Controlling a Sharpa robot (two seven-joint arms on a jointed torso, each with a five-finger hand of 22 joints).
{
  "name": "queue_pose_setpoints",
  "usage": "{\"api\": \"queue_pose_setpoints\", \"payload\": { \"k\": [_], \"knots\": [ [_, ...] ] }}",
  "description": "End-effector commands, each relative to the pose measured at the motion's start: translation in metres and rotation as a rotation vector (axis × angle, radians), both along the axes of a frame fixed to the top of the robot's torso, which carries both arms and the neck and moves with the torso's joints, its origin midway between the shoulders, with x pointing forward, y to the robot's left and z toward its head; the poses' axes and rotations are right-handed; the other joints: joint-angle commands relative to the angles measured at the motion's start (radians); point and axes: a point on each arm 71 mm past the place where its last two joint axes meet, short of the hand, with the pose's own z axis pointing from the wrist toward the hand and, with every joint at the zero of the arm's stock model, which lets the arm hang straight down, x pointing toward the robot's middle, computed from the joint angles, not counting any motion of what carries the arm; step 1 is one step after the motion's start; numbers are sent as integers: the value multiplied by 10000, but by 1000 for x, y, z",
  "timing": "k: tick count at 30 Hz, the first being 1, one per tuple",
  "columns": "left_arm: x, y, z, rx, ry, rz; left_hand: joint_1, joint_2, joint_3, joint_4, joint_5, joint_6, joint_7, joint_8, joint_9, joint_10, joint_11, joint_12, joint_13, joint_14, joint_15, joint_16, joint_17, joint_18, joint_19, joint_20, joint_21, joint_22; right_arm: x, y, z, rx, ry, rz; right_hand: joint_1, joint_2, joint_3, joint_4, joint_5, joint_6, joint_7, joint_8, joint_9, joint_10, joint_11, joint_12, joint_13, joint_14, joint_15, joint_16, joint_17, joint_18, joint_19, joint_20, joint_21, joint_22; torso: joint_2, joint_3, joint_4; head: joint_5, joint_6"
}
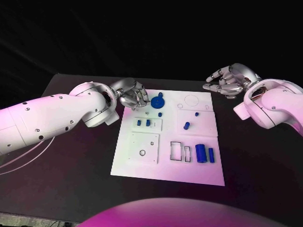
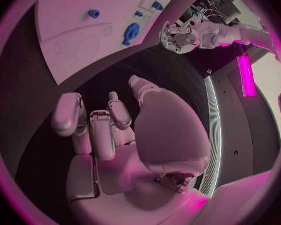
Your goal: Assemble the parts on the task board
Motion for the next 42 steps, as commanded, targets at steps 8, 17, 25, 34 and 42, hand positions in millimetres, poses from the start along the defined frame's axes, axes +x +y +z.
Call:
{"api": "queue_pose_setpoints", "payload": {
  "k": [8,17,25,34,42],
  "knots": [
    [-3,-48,-3,2157,-3162,-3013,1188,-149,-255,-752,-130,113,-4,-836,-1219,-262,162,-1399,-1567,-388,91,-257,-634,97,-60,73,-242,-98,1,3,0,33,-77,82,-98,-20,-4,44,-12,-63,-11,48,-15,-23,-45,-22,-1,585,-61,-54,824,168,-34,-47,-78,-18,11,1,-13,-171,215],
    [1,-69,-17,3994,-3554,-4010,1225,-158,-725,-747,-213,513,-219,-1292,-1796,-492,172,-1559,-2072,-406,134,961,-460,106,-135,153,255,306,1,5,-1,31,-60,126,-99,-5,7,45,-9,-64,-12,54,-16,-18,-46,-16,5,583,-62,-59,817,169,-36,-48,-84,-21,9,6,0,-173,186],
    [4,-77,-22,4588,-3391,-4183,1274,-145,-835,-661,-252,740,-233,-1471,-2011,-450,119,-1489,-2263,-275,89,1807,-411,111,-91,122,702,636,1,6,-1,27,-41,179,-103,7,17,44,-8,-65,-12,63,-17,-29,-47,-28,-9,582,-62,-61,816,172,-42,-48,-96,-29,8,2,3,-201,207],
    [7,-82,-27,4947,-3128,-4233,1352,-96,-812,-600,-241,1090,-176,-1503,-2116,-343,162,-1457,-2409,15,136,2530,-38,110,-109,164,1047,895,1,7,-1,26,-27,228,-109,12,23,44,-8,-65,-13,71,-18,-116,-48,-125,-121,558,-63,-115,723,199,-108,-49,-211,-119,6,-5,13,-189,157],
    [9,-84,-29,5118,-2957,-4186,1534,22,-513,-624,-208,1428,-172,-1589,-2218,146,88,-1399,-2525,282,68,3014,184,122,-141,131,1375,1141,2,9,-2,21,3,280,-111,13,25,44,-8,-65,-13,73,-18,-129,-48,-139,-136,552,-63,-128,700,204,-121,-49,-232,-135,4,4,10,-190,99]
  ]
}}
